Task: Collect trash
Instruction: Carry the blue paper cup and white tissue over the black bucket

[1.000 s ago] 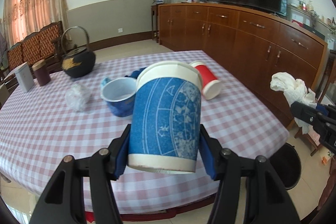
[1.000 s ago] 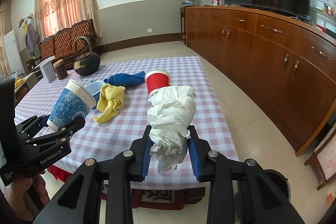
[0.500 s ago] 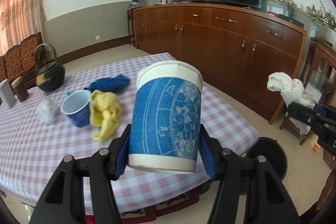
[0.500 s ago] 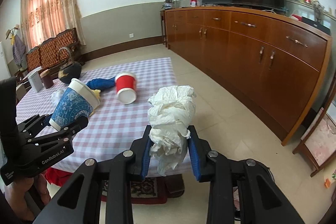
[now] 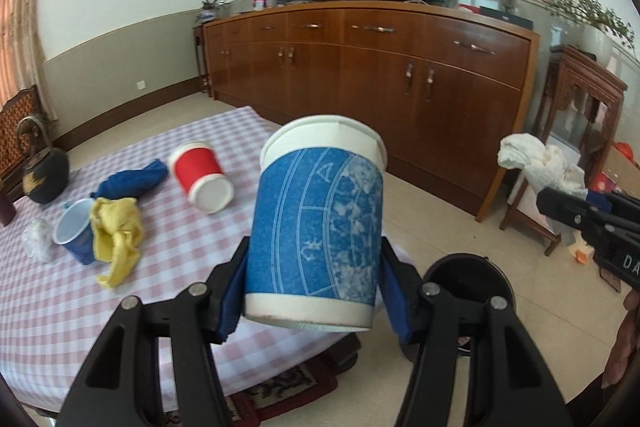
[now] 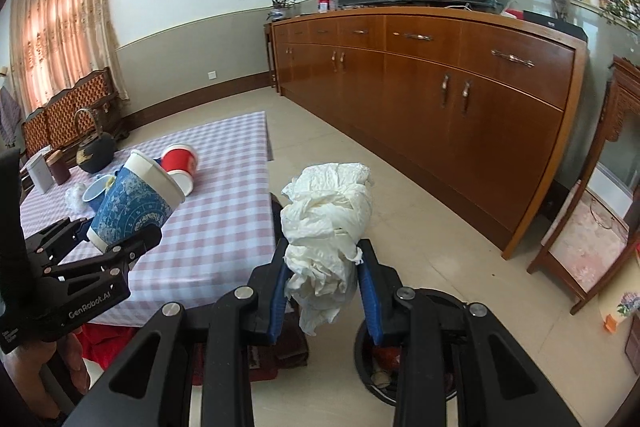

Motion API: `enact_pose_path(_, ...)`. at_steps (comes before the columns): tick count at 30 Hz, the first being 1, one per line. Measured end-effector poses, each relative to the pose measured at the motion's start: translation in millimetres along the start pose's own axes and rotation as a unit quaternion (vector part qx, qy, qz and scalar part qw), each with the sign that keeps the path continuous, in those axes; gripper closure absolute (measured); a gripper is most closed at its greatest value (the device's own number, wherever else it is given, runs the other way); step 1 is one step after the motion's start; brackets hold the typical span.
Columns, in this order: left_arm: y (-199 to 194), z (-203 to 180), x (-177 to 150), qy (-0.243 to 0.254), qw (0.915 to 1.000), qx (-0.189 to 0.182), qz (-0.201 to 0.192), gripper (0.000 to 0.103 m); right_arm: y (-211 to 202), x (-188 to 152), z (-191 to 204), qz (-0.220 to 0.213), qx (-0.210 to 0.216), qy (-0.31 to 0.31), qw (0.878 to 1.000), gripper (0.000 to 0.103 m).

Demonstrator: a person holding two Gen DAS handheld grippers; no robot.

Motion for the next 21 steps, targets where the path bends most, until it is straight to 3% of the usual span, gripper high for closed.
enact_pose_path(21,52,-118,-22,0.057,0.9924,-0.094,0.056,0.044,5,-47,-115,0.043,-0.056,0.027,0.997,0.069)
Point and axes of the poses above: each gripper's, at about its wrist camera, not at the fingertips, and y roughly the way its jaws point, z to its left, x to its top, the point moved 8 cm from there along y, roughly the way its jaws point, and after that the axes turned 5 degrees about y, right-handed, at the moved point
